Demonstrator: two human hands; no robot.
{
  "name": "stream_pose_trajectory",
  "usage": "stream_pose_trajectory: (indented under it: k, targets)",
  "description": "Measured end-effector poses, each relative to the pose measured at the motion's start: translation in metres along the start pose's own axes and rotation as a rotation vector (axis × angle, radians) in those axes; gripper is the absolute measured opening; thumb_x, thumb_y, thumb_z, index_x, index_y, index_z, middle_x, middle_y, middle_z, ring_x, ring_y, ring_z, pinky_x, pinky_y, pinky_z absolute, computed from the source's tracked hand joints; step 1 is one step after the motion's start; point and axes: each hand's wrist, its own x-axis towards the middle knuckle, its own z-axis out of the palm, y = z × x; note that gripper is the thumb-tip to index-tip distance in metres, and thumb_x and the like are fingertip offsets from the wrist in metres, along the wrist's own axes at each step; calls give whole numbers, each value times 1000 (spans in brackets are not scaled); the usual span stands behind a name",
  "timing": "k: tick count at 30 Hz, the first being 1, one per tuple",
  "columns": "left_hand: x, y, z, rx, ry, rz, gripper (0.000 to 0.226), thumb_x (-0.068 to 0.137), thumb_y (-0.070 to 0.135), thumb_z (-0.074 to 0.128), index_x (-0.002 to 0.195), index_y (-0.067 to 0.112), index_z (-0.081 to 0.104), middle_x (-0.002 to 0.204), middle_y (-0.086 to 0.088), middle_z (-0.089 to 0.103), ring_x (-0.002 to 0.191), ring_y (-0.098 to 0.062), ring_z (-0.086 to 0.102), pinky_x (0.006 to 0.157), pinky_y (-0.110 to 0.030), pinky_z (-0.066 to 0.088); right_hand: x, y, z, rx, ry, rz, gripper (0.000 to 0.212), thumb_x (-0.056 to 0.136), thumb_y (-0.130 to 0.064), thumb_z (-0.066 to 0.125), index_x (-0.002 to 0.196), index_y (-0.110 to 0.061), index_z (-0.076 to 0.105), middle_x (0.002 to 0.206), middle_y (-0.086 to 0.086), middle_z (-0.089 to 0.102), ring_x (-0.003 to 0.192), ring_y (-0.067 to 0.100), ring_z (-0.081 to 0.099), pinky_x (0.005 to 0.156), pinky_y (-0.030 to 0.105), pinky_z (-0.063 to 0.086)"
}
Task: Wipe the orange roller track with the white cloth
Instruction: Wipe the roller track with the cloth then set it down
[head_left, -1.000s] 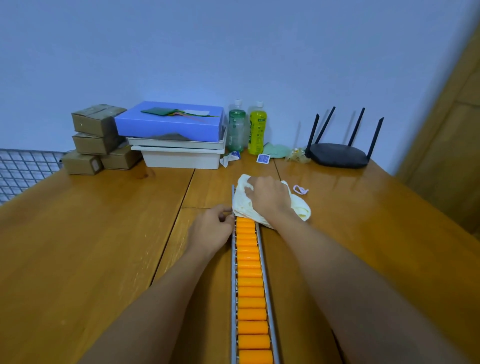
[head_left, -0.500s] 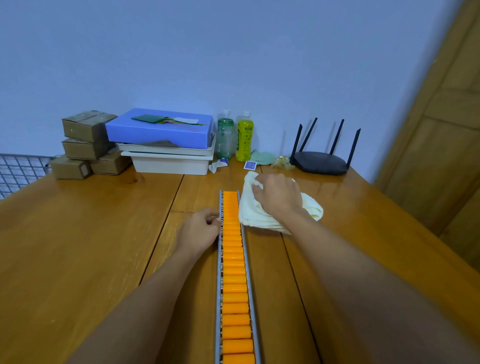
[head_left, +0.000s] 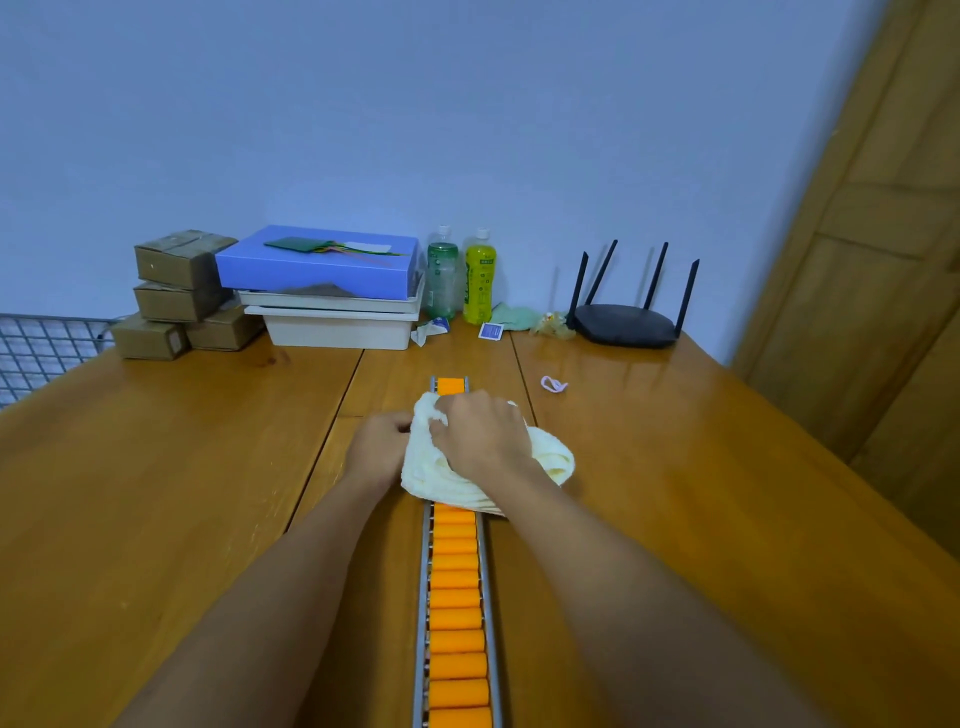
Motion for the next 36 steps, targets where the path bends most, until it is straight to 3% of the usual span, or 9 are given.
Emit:
stream_pose_trajectory:
  k: [4, 9, 12, 15, 20, 25, 30, 33, 36]
  targets:
    - [1, -1, -1, -19, -31, -5, 49, 61, 47, 63, 78, 2, 72, 74, -23, 68, 64, -20, 49, 61, -38, 35, -9, 3, 9, -49, 4, -24, 26, 103, -32, 49, 113, -16, 67, 103, 8, 66, 95, 32, 64, 68, 35, 35]
    - [-3, 3, -2, 37, -21, 6, 30, 78, 38, 63, 96, 25, 83, 76, 0, 78, 76, -26, 71, 63, -38, 48, -12, 6, 8, -153, 2, -87, 22, 102, -27, 49, 106, -15, 67, 101, 7, 66, 91, 30, 64, 66, 35, 33]
    - [-1, 3, 0, 49, -15, 18, 25, 92, 28, 66, 114, 26, 79, 92, 6, 79, 87, -20, 73, 79, -45, 61, -14, 10, 6, -206, 3, -114, 21, 103, -25, 48, 107, -16, 67, 101, 6, 66, 90, 28, 65, 65, 35, 34]
    - [2, -2, 1, 61, 0, 34, 29, 96, 32, 68, 122, 22, 76, 105, 3, 78, 95, -17, 71, 89, -47, 60, -16, 15, 4, -245, 4, -117, 21, 103, -26, 49, 109, -16, 67, 103, 6, 67, 90, 27, 66, 64, 35, 35]
    - [1, 0, 2, 95, 10, 51, 31, 99, 32, 65, 127, 19, 73, 94, -3, 77, 90, -20, 71, 85, -42, 58, -24, 24, -2, -270, -9, -84, 18, 101, -20, 50, 105, -16, 67, 100, 6, 67, 88, 28, 66, 63, 35, 36]
    - [-5, 3, 1, 94, -39, 59, 35, 101, 32, 62, 133, 20, 68, 102, 1, 75, 92, -12, 68, 72, -23, 51, -34, 41, -10, -235, -30, -1, 17, 100, -20, 51, 103, -15, 67, 97, 5, 68, 84, 26, 64, 65, 33, 38]
    - [-23, 10, -8, 96, -61, 37, 33, 99, 26, 65, 131, 20, 68, 112, 3, 69, 104, -14, 63, 80, -24, 44, -49, 53, -21, -199, -5, 72, 20, 99, -23, 50, 106, -16, 68, 98, 6, 68, 87, 27, 64, 66, 33, 38]
    - [-45, 15, -10, 113, -64, 73, 21, 100, 20, 64, 119, 21, 73, 101, 10, 69, 93, -4, 62, 72, -18, 42, -54, 48, -36, -148, 48, 76, 25, 101, -29, 50, 107, -17, 70, 97, 5, 70, 88, 28, 66, 65, 33, 39]
    - [-64, 16, -14, 165, -81, 94, 25, 100, 19, 62, 121, 20, 75, 109, 10, 70, 98, -7, 62, 81, -23, 45, -60, 31, -50, -114, 94, 54, 26, 101, -33, 49, 107, -17, 69, 100, 6, 70, 92, 31, 66, 67, 35, 39]
